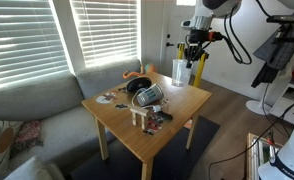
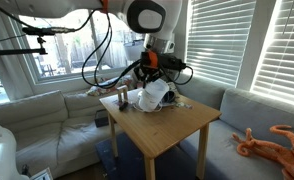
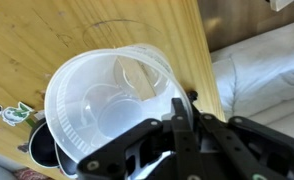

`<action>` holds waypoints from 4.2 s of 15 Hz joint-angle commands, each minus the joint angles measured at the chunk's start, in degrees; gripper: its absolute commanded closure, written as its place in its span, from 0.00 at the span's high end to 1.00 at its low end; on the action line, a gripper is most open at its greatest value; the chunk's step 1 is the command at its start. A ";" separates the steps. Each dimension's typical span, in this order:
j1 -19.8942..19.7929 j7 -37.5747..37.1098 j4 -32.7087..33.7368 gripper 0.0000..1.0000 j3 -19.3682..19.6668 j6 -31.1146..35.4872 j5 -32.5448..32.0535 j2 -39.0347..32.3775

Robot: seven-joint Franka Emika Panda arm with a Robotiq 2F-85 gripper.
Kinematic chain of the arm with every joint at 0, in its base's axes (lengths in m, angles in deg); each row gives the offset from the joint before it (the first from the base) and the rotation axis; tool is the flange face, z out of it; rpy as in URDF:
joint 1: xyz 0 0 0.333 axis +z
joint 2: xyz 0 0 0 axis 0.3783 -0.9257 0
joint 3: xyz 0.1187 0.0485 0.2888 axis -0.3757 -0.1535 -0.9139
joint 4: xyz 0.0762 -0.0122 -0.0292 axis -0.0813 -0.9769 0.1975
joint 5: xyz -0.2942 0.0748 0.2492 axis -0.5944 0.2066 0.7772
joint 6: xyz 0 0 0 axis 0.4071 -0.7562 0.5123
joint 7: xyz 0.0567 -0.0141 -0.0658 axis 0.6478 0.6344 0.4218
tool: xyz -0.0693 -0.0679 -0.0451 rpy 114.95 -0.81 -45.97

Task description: Pour the content in the clear frost cold cup onto the table

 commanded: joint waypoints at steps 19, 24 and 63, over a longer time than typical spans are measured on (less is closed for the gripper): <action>-14.57 2.13 16.05 0.01 2.30 -31.85 32.58 -21.90; -18.73 -8.30 19.91 0.01 1.82 -36.62 44.80 -29.94; -35.14 -32.63 24.81 0.01 -29.95 -42.96 67.34 -47.21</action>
